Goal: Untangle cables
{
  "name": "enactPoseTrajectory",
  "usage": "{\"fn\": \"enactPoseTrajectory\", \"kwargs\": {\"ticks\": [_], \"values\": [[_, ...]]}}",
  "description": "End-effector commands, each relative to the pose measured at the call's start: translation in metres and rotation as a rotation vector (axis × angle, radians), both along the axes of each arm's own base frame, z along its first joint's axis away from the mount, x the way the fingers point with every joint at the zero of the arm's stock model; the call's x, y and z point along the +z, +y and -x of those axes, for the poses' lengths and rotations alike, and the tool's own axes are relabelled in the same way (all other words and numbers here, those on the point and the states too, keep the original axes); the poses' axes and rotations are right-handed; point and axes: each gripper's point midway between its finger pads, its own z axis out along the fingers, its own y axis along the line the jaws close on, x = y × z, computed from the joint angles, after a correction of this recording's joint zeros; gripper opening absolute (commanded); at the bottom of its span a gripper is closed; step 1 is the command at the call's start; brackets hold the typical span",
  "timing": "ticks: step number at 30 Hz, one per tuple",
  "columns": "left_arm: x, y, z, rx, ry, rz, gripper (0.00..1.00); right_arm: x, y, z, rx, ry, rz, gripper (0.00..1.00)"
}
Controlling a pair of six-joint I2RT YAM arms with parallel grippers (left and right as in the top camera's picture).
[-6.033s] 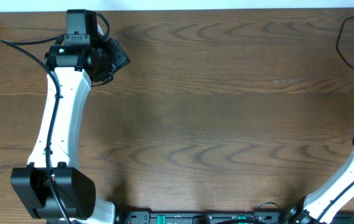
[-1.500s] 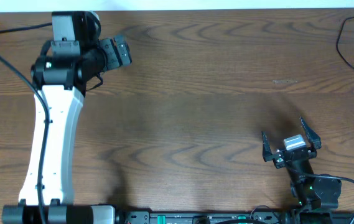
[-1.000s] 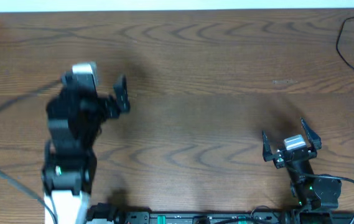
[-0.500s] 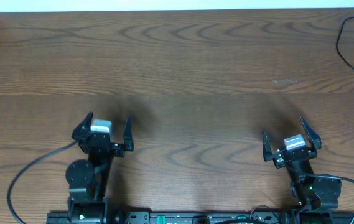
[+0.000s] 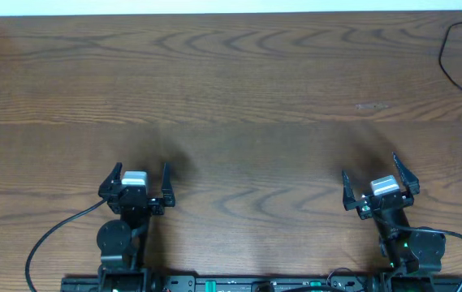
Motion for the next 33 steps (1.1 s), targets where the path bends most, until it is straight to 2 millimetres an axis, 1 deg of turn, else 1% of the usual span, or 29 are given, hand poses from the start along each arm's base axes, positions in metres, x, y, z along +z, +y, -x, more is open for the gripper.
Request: {"fn": "enactPoseTrajectory", "kwargs": {"ticks": [1, 33], "values": [[-0.0025, 0.0071, 0.0034, 0.041, 0.004, 0.010, 1.00, -0.0011, 0.0006, 0.0001, 0.001, -0.001, 0.004, 0.99], [-0.0052, 0.0063, 0.0044, 0.039, 0.015, 0.027, 1.00, -0.0011, 0.0006, 0.0001, 0.001, -0.001, 0.004, 0.99]]}}
